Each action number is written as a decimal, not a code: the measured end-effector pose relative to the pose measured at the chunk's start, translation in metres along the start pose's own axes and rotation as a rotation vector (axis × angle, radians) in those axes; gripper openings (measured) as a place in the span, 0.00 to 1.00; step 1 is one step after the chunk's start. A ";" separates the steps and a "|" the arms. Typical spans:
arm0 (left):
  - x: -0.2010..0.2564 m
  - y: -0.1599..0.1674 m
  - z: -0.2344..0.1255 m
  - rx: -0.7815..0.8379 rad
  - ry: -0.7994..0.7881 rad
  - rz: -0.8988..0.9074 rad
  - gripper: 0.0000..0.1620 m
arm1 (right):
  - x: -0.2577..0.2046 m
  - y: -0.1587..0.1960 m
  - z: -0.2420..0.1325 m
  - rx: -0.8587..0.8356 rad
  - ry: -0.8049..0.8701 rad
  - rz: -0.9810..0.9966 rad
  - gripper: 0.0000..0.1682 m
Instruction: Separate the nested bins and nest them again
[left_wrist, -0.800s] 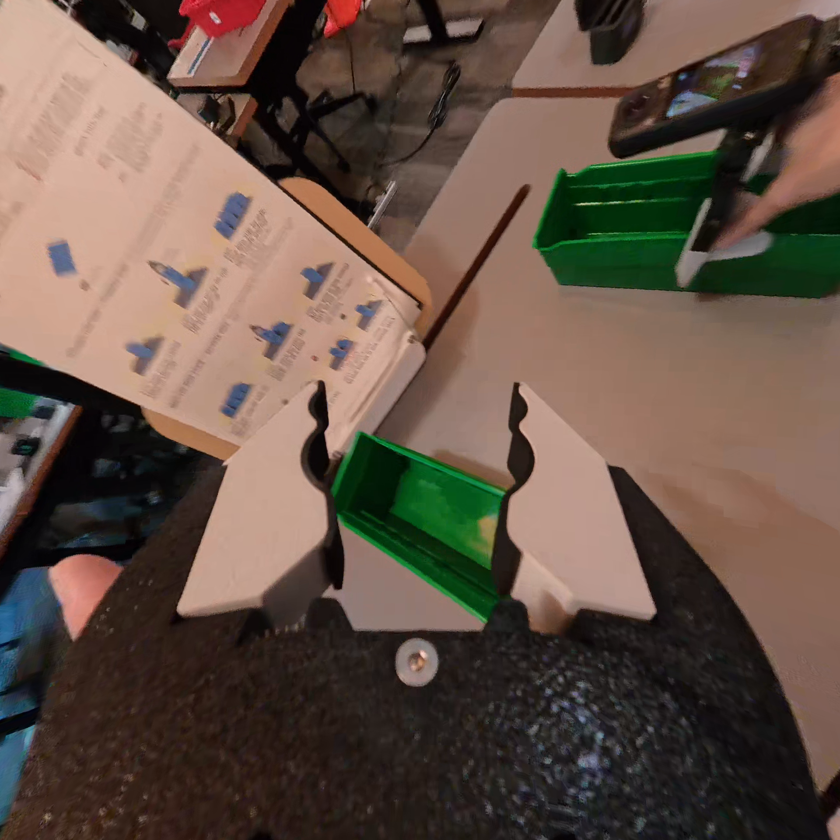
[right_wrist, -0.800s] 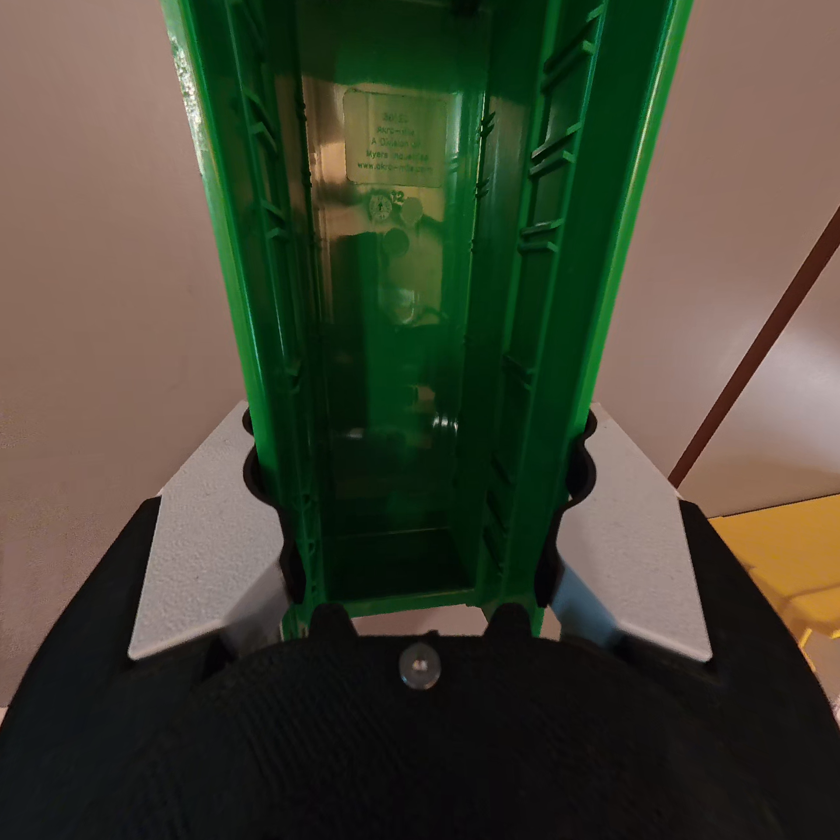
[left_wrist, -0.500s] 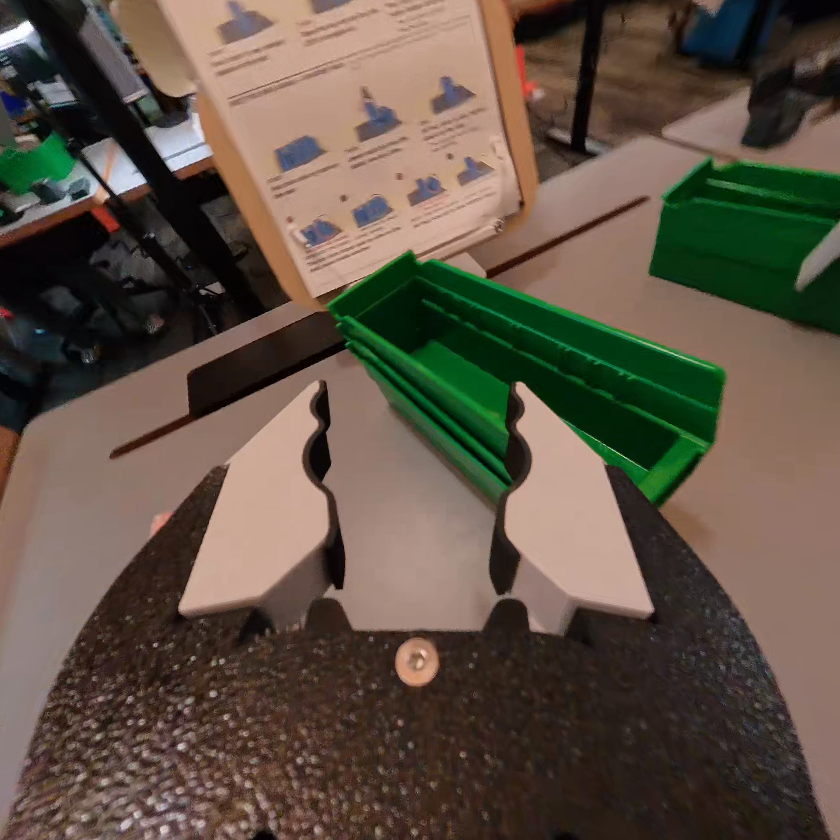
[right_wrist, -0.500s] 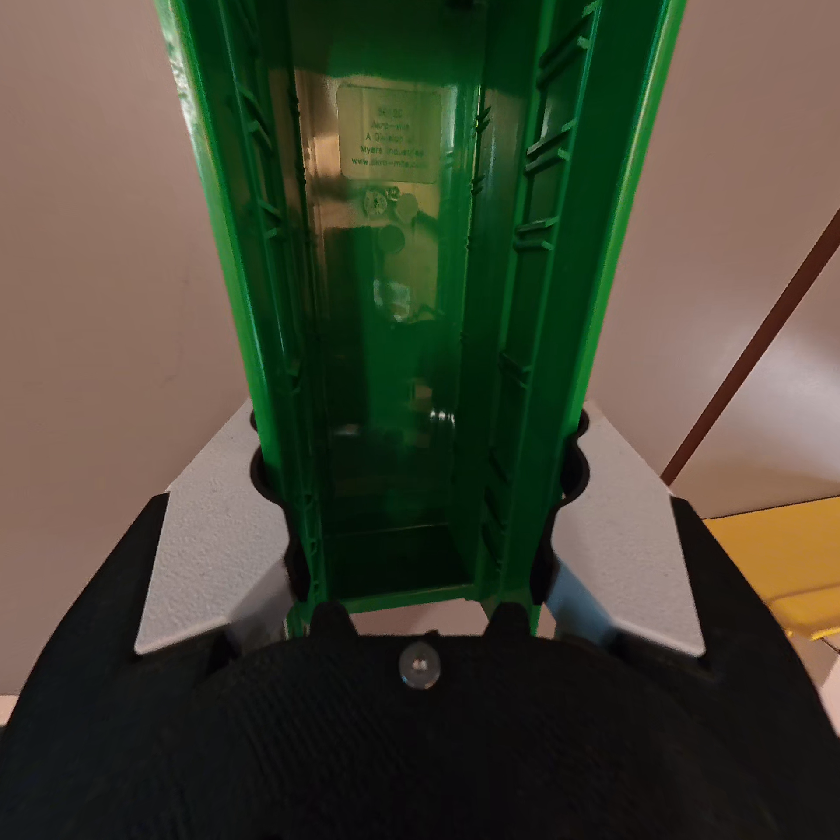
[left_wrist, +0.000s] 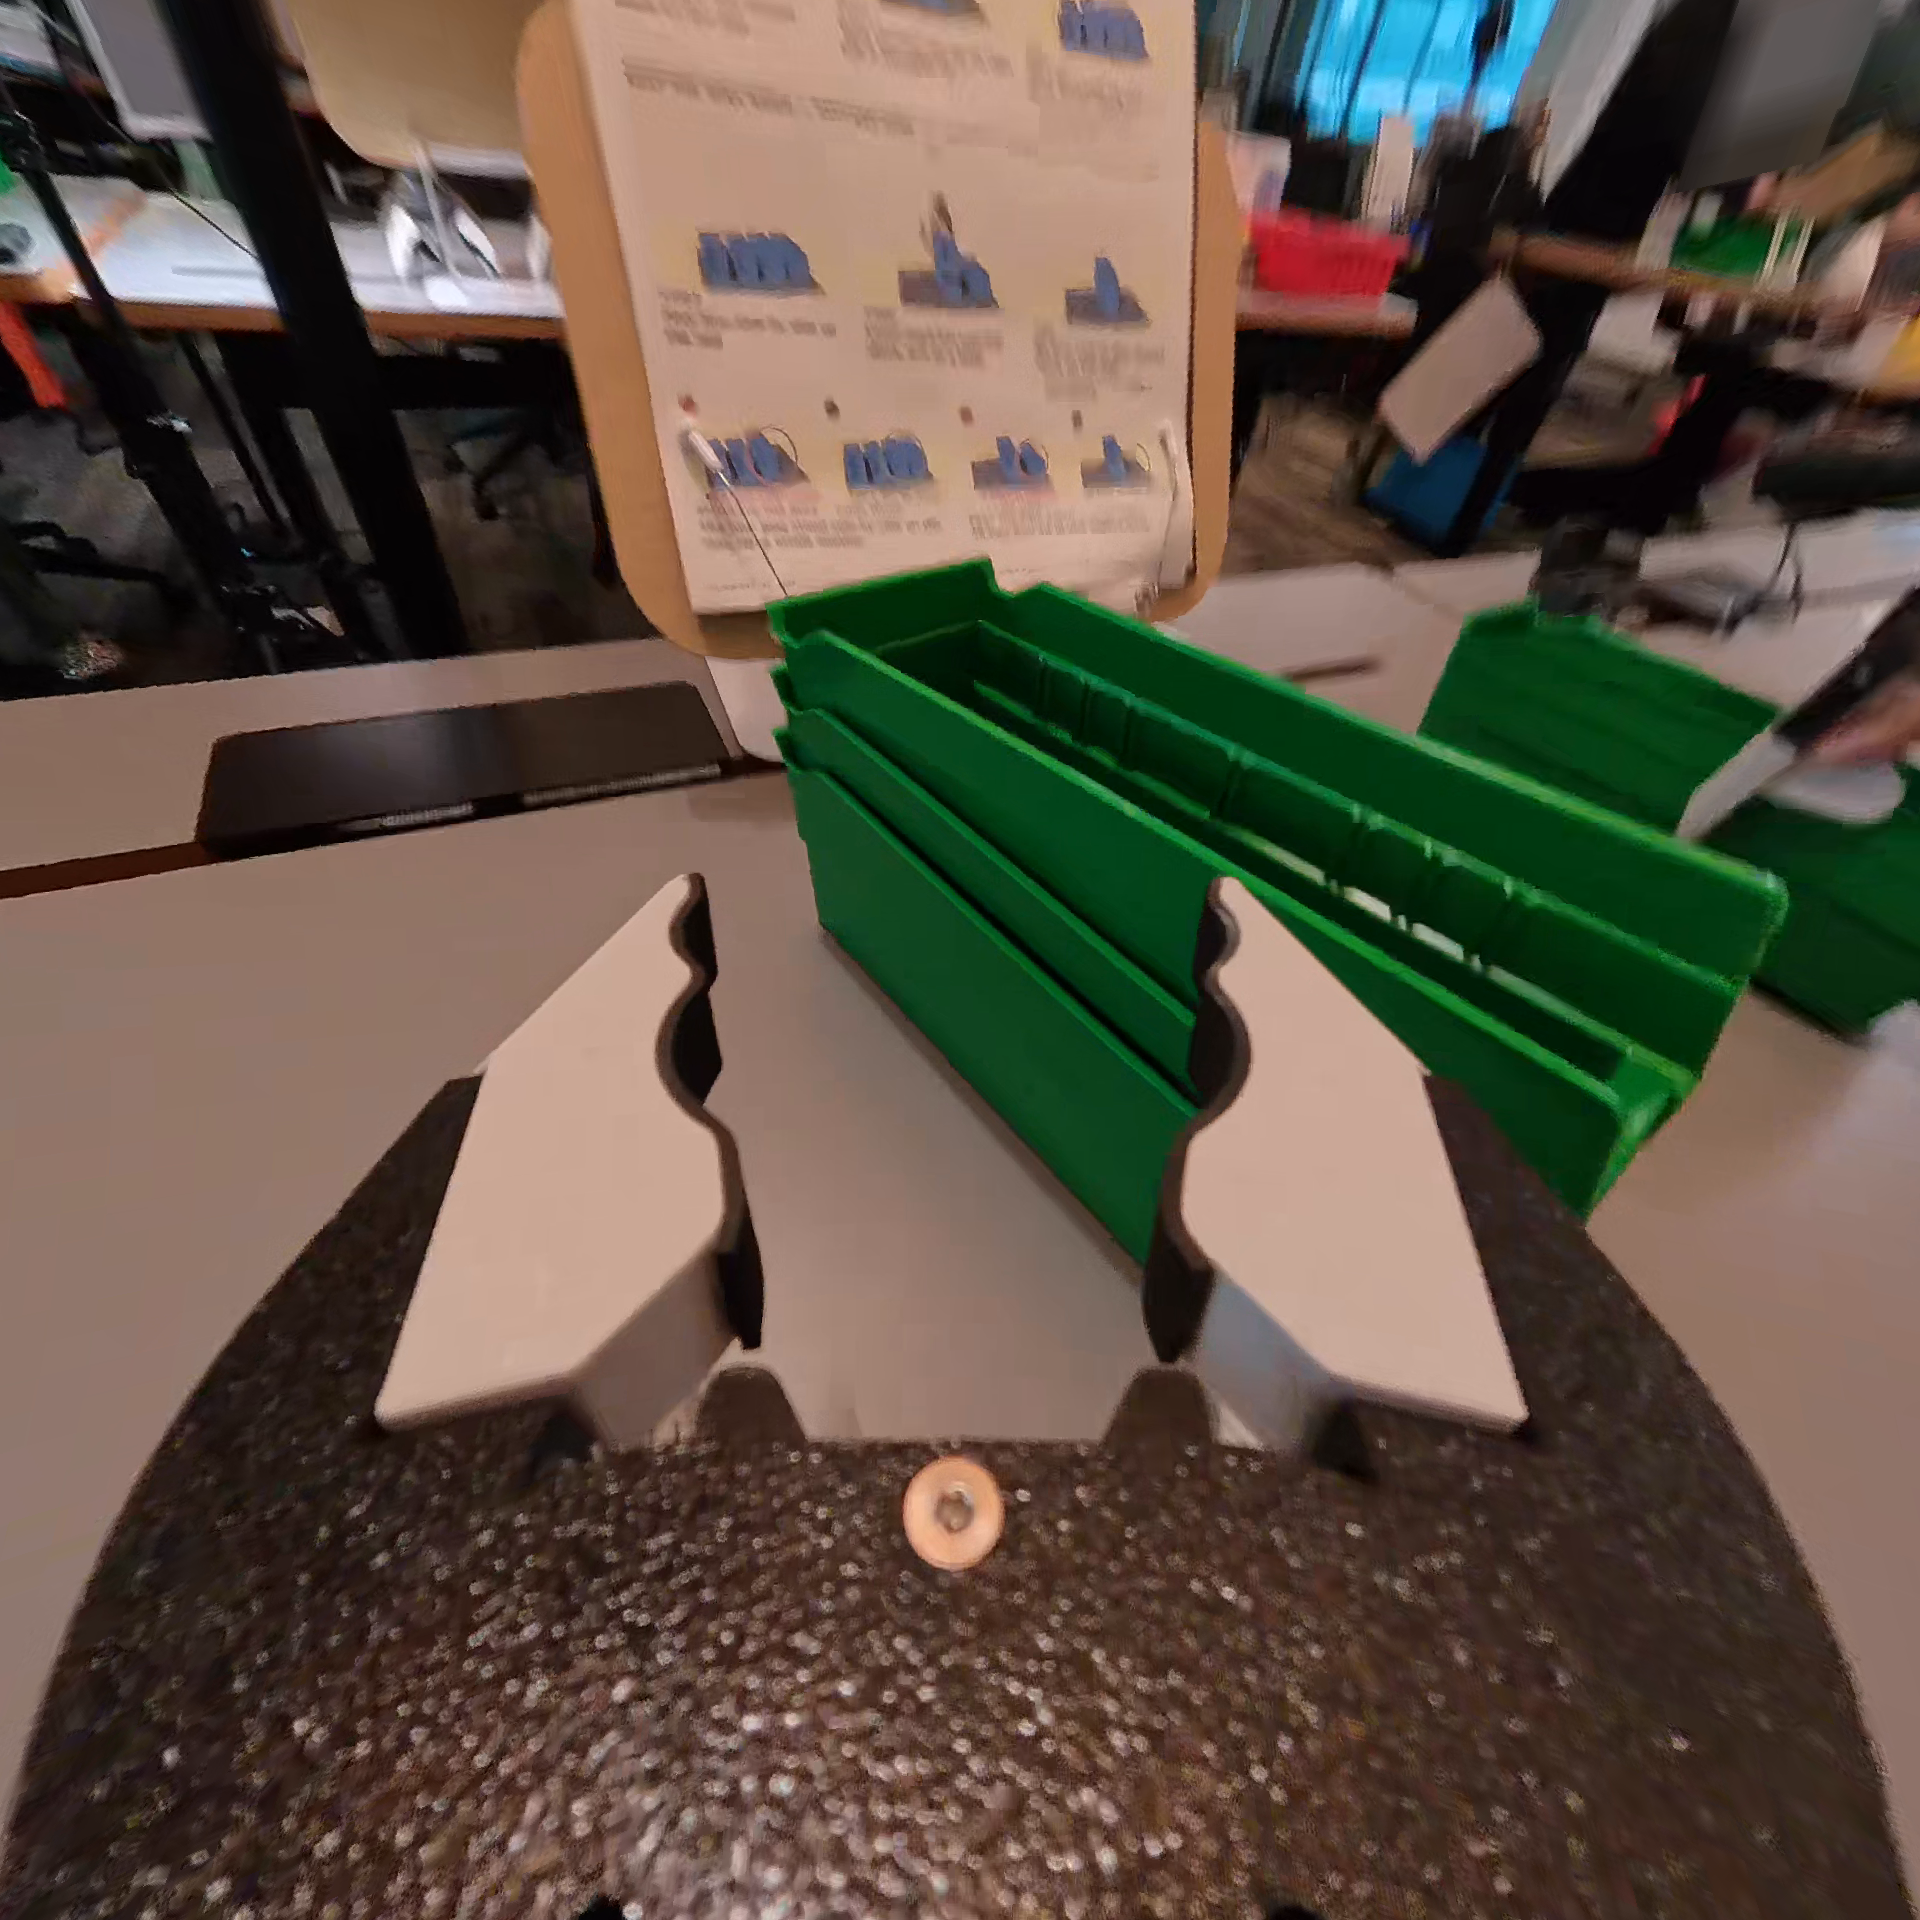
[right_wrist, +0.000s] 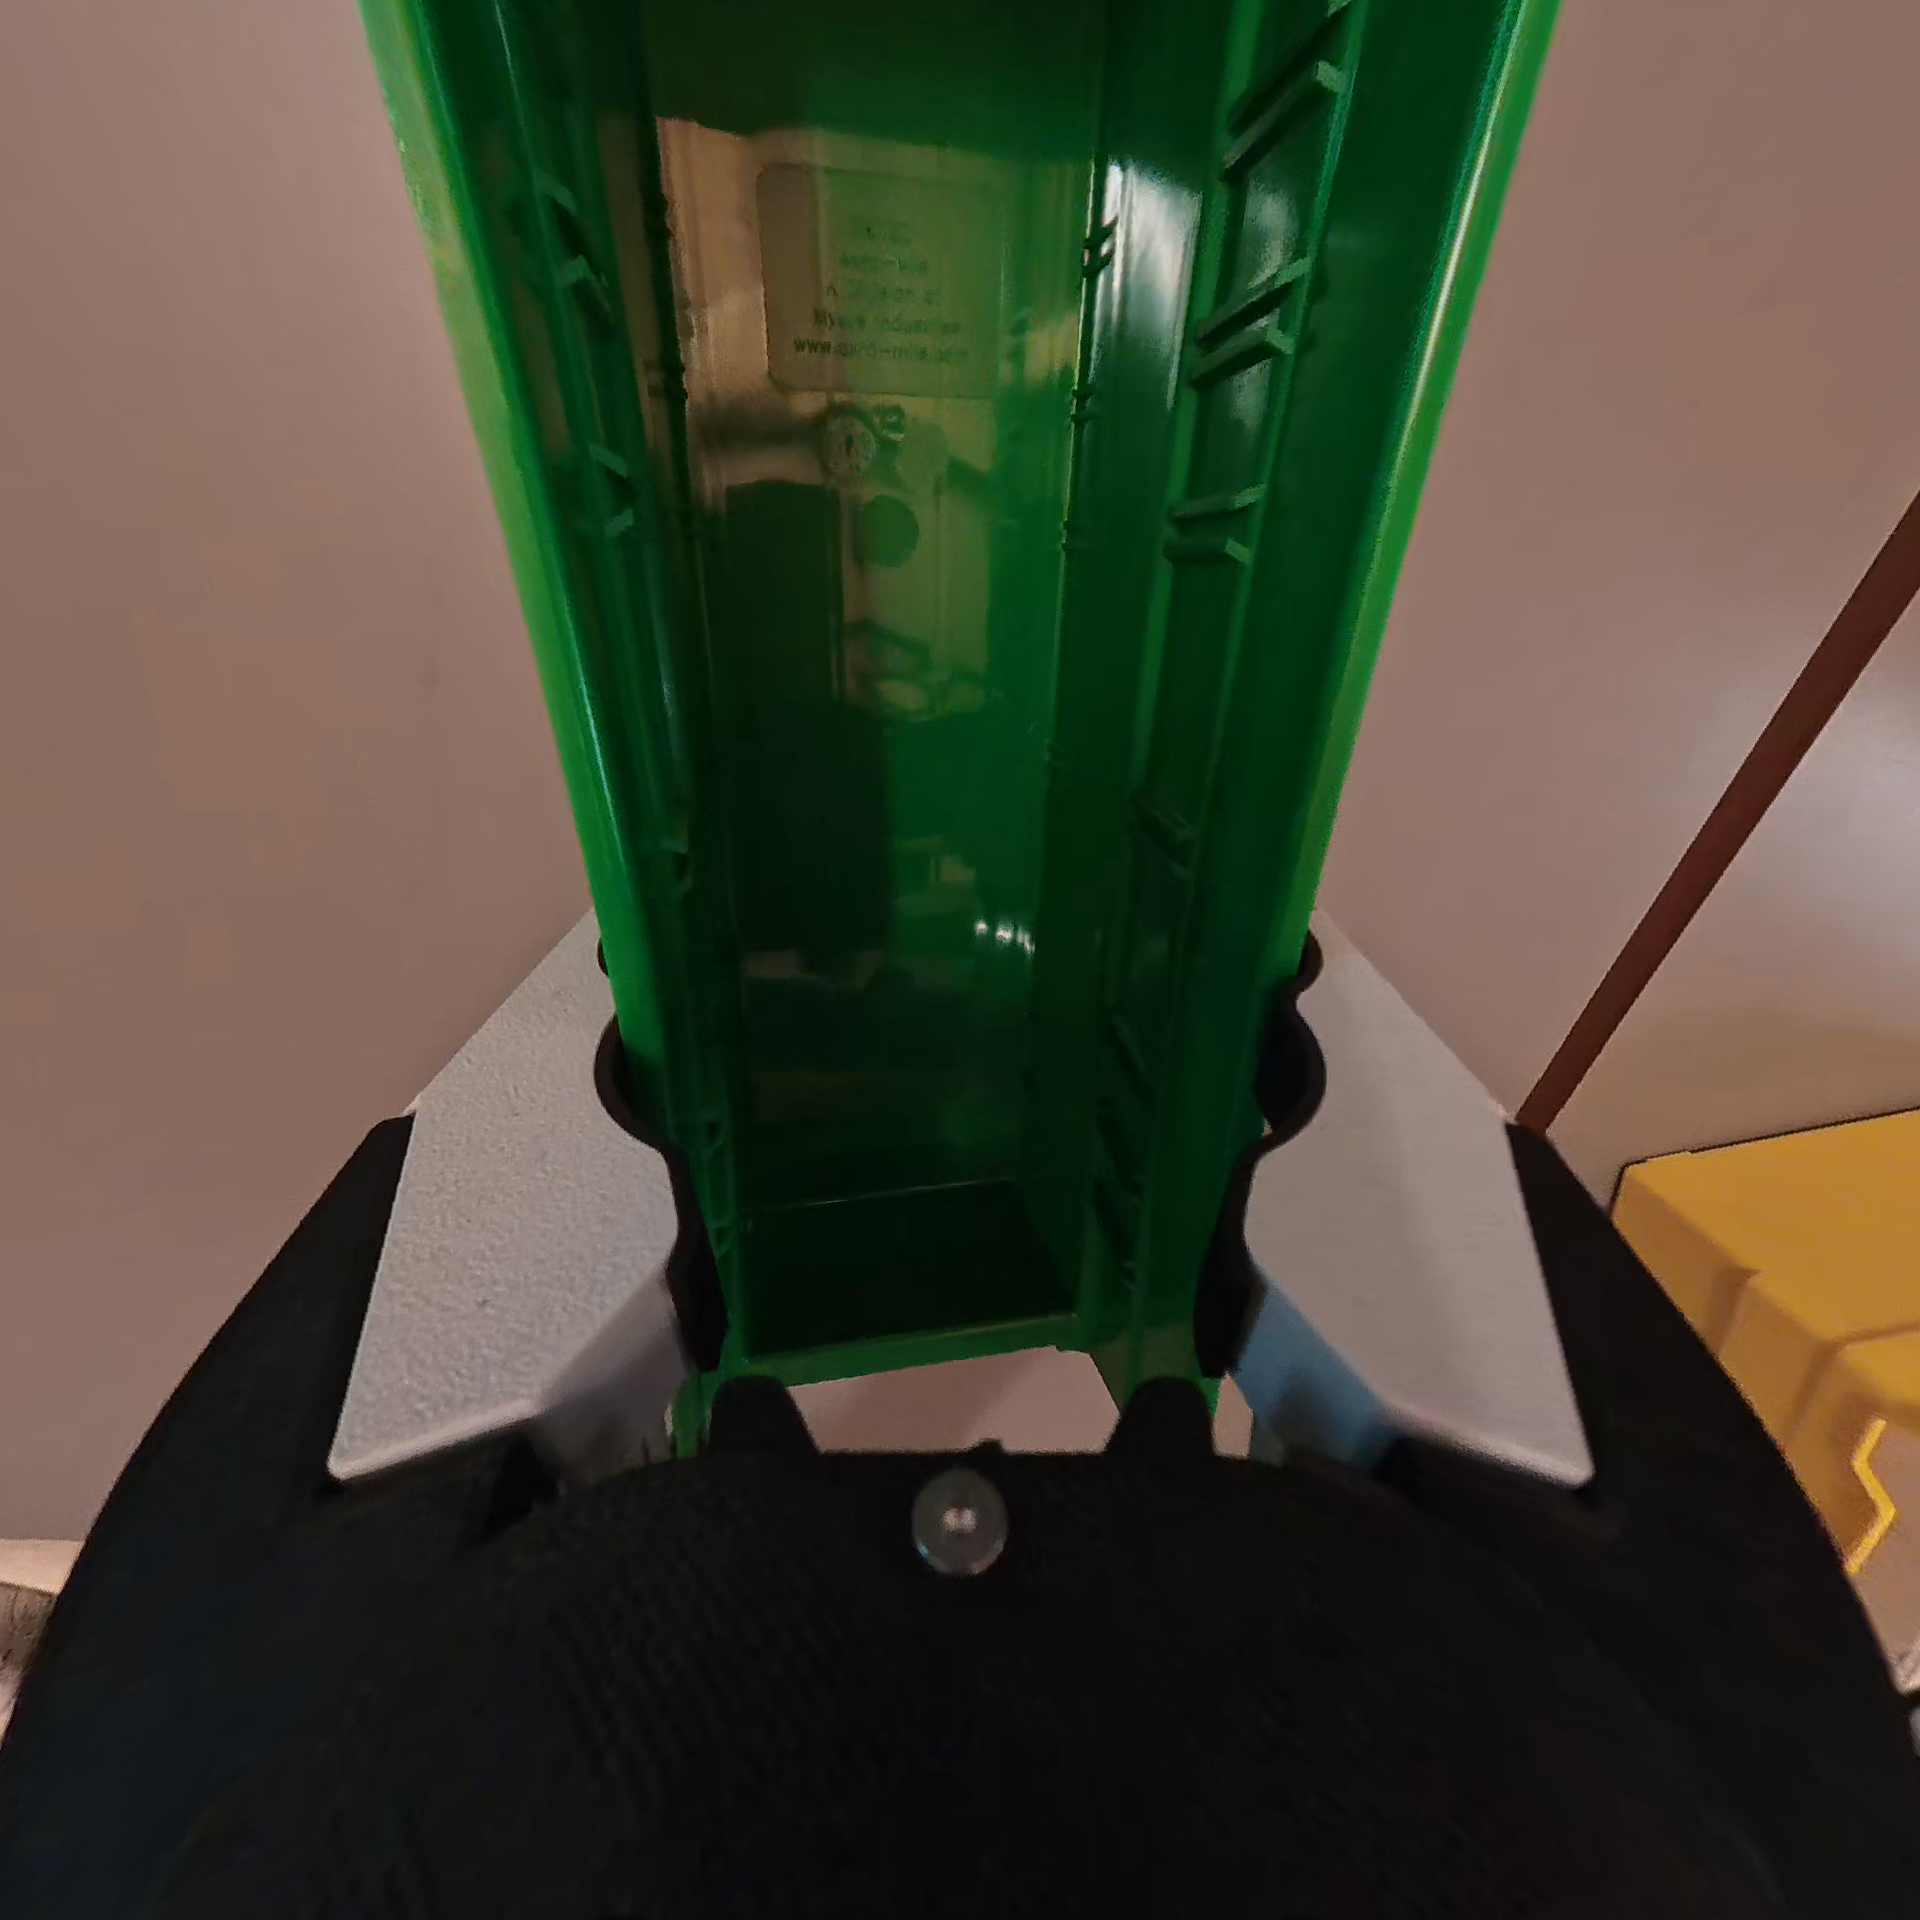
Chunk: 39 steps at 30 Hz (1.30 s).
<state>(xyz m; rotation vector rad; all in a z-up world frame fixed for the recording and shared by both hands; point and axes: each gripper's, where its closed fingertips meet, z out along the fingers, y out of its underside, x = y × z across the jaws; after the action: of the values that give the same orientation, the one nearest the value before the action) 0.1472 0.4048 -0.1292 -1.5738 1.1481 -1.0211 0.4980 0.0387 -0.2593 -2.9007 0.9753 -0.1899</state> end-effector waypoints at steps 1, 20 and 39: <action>-0.005 -0.005 0.000 0.048 -0.007 -0.031 0.57 | -0.001 0.000 0.001 -0.002 0.009 0.010 0.72; 0.011 -0.015 0.018 0.083 0.041 -0.105 0.57 | -0.006 0.002 0.001 0.021 0.017 -0.036 0.76; -0.003 -0.017 0.010 0.070 0.037 -0.079 0.58 | 0.000 0.005 0.010 -0.040 0.070 -0.042 0.87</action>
<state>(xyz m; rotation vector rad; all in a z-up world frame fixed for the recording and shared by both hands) 0.1603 0.4122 -0.1153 -1.5610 1.0709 -1.1342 0.4969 0.0351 -0.2696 -2.9717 0.9402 -0.2793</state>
